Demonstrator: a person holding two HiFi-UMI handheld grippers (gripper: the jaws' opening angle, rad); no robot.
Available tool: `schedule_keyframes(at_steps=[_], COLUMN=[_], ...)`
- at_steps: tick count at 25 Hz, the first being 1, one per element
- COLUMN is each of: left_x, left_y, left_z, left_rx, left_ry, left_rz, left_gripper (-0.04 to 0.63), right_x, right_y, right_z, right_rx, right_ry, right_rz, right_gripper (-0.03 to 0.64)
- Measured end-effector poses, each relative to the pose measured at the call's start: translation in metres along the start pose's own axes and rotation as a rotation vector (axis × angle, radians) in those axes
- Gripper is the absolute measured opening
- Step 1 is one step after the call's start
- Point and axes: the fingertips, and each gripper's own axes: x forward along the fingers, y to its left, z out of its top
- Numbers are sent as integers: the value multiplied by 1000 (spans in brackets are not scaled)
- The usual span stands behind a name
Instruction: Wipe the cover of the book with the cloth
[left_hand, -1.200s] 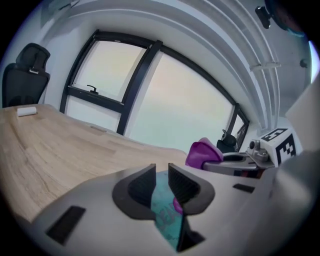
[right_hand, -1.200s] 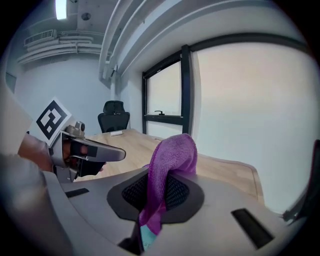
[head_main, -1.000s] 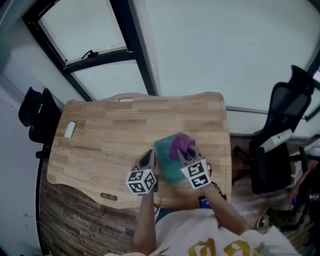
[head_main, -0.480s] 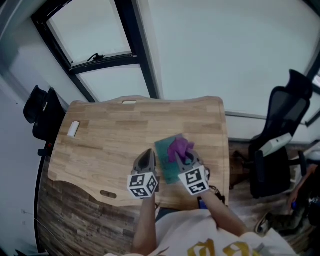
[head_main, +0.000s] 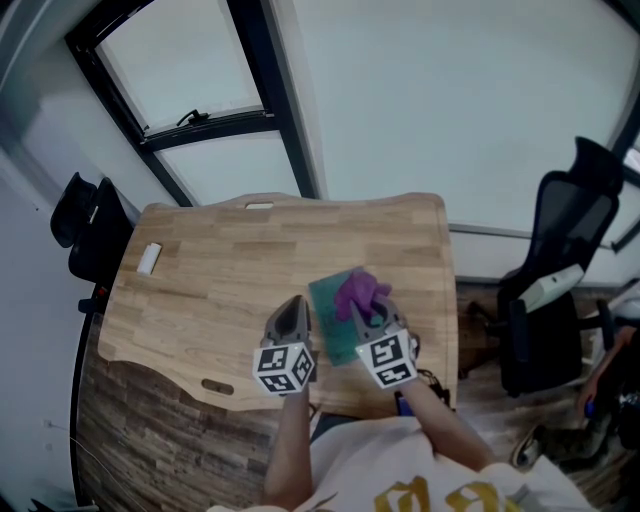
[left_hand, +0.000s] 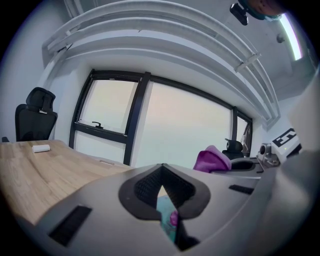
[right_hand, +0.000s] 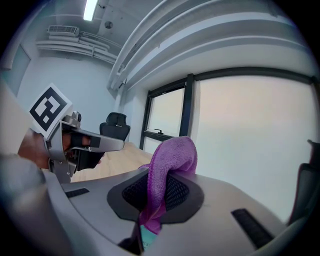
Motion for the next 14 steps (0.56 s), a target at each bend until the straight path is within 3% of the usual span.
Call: schedule_keyframes(at_steps=[5, 14], left_x=[-1, 2], left_y=[-1, 0], left_z=[3, 9], left_rx=[9, 14], left_ry=[-5, -8], left_rz=[-9, -11], left_gripper=[1, 2], right_x=[-7, 1], right_y=[1, 1], right_z=[7, 7], right_rx=[-25, 5], right_ry=[41, -47], right_rz=[14, 6], right_gripper=[32, 32])
